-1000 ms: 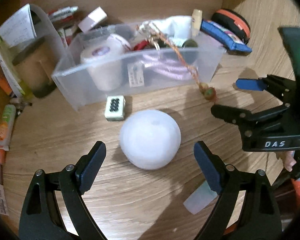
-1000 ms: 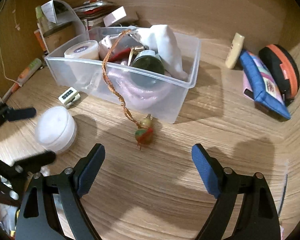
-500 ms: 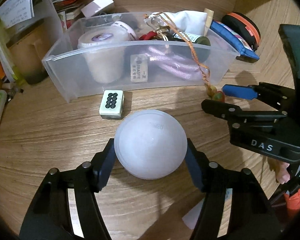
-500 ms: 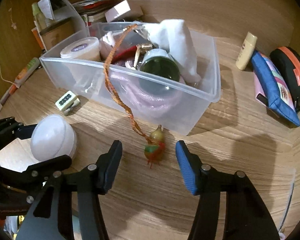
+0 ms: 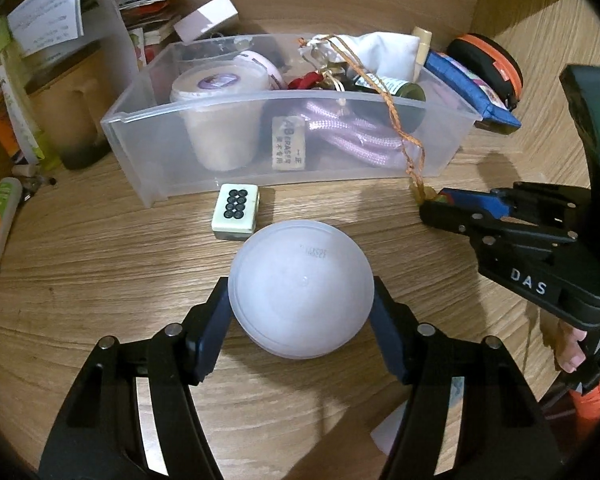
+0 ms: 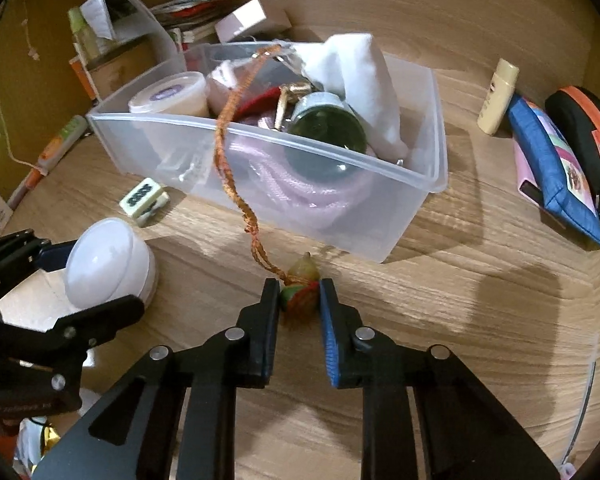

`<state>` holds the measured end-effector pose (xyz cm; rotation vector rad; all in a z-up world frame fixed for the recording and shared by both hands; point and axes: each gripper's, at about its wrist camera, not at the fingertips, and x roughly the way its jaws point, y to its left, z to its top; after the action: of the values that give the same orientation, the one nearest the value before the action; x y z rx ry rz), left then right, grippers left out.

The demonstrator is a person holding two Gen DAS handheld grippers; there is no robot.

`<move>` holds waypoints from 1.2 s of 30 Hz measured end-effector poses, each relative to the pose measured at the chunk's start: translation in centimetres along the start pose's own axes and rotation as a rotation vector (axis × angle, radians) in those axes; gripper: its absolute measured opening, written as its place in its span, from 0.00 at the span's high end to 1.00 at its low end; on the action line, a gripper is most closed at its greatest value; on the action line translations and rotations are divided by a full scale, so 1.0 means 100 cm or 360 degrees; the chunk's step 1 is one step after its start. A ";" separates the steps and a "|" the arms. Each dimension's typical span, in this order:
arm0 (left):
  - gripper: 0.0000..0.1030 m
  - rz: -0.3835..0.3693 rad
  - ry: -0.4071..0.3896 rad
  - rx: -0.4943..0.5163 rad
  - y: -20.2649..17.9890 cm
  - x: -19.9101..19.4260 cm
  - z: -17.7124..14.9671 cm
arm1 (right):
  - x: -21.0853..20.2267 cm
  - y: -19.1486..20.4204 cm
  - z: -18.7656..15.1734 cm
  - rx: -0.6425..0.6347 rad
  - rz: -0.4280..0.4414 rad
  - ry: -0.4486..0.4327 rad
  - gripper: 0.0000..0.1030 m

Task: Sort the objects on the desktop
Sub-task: 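Grasp the white round container with the left tool while the right tool grasps the dangling cord bead, then carry the white container into the clear box and release while the right tool tucks the bead in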

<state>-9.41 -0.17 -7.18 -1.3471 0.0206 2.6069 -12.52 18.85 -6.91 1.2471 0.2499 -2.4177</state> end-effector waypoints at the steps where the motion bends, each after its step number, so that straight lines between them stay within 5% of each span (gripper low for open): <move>1: 0.37 -0.0001 -0.0008 -0.0003 0.001 -0.002 0.000 | -0.002 0.001 -0.001 -0.0001 0.0009 -0.0010 0.83; 5: 0.37 0.0012 -0.0065 -0.0009 0.001 -0.015 0.004 | -0.013 -0.003 -0.004 0.0054 0.0108 -0.0052 0.83; 24: 0.37 -0.0001 -0.0327 -0.0042 0.004 -0.071 0.046 | -0.069 -0.008 0.029 0.0101 0.0167 -0.0348 0.83; 36: 0.37 -0.0005 -0.0347 -0.0039 -0.005 -0.055 0.085 | -0.062 -0.027 0.057 0.0135 0.0171 -0.0408 0.83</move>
<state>-13.06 0.25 2.23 -1.0618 -0.0471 2.7440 -14.66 21.01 1.42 0.9444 0.0060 -2.4831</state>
